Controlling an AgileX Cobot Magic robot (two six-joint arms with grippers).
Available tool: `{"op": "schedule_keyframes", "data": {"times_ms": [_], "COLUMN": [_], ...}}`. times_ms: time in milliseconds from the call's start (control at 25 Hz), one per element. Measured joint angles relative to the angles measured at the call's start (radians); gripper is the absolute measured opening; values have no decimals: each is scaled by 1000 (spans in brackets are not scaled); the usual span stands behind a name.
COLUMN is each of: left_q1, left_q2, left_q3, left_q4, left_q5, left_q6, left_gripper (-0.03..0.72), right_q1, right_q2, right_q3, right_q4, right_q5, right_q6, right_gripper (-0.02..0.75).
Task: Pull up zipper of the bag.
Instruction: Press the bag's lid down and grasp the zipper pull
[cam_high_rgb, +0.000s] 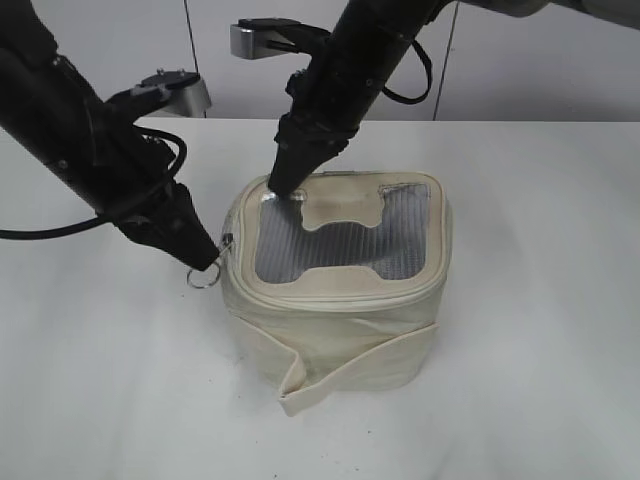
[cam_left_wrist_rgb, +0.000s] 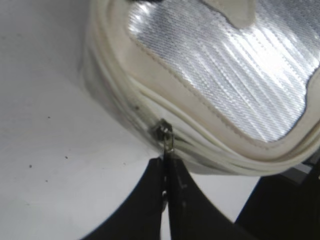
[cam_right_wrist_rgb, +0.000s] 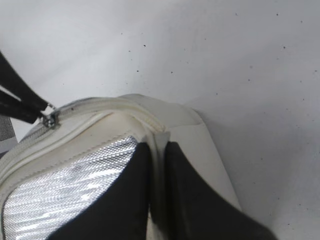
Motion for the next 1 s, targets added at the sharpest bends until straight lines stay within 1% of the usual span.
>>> {"op": "schedule_keyframes", "data": {"times_ms": [80, 240, 400, 560, 680, 840, 920, 1000], "left_q1": [-24, -71, -119, -204, -284, -411, -445, -461], "left_q2": [-1, -1, -2, -2, -2, -2, -2, -2], "left_q3": [-1, -2, -2, -2, -2, 4, 4, 0], "left_q4": [18, 35, 43, 55, 68, 12, -3, -4], "left_q5": [20, 115, 142, 137, 79, 35, -1, -46], "left_q6": [-23, -82, -141, -196, -240, -280, -288, -295], "left_gripper": [-2, -2, -2, -2, -2, -3, -3, -3], "right_q1": [1, 1, 1, 1, 1, -1, -3, -4], "right_q2": [0, 0, 0, 0, 0, 0, 0, 0], "right_q3": [0, 0, -1, -2, -2, -10, -10, -10], "right_q4": [-5, -8, -12, -13, -13, -23, -23, -24], "right_q5": [0, 1, 1, 1, 1, 1, 1, 1], "right_q6": [5, 11, 16, 19, 22, 30, 31, 32], "right_gripper": [60, 60, 60, 60, 58, 58, 57, 57]}}
